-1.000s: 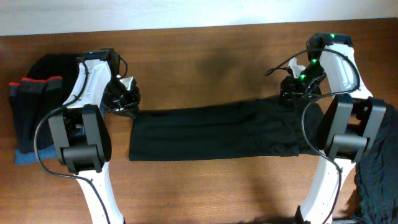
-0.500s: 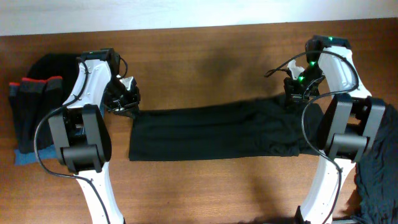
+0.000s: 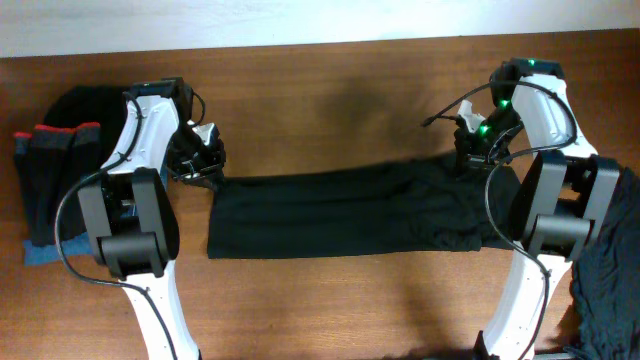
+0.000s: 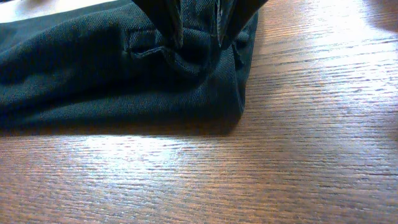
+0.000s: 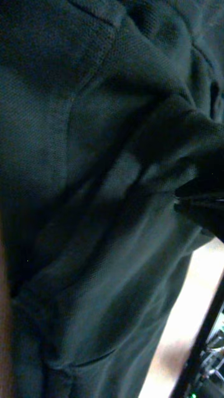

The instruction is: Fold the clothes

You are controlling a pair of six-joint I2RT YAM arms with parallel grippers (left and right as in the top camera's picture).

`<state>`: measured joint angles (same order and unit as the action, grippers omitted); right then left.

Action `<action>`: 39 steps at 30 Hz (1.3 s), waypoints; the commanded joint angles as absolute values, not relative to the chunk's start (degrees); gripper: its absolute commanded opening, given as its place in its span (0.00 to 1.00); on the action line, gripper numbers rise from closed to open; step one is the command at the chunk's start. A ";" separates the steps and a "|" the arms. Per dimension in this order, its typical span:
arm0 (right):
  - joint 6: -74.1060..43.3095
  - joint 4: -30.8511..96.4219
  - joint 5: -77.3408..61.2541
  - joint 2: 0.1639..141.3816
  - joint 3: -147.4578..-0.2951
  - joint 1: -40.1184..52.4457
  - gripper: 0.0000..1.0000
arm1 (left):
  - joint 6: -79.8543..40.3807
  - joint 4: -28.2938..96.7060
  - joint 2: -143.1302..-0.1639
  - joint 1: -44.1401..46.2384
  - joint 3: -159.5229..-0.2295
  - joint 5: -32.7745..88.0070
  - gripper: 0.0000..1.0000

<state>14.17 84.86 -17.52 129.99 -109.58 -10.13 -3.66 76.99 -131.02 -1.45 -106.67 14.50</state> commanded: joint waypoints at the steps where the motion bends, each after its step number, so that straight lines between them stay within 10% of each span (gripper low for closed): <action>1: 14.98 83.31 -18.87 127.83 -109.62 -11.20 0.16 | -3.11 76.95 -128.75 -1.52 -106.98 14.11 0.20; 8: 12.03 81.82 -18.52 127.83 -112.46 -14.00 0.33 | -3.11 76.95 -128.75 -1.52 -106.98 14.11 0.20; 39: 8.67 86.56 -15.42 127.87 -110.67 -13.13 0.35 | -3.11 76.55 -128.75 -1.54 -106.98 14.11 0.20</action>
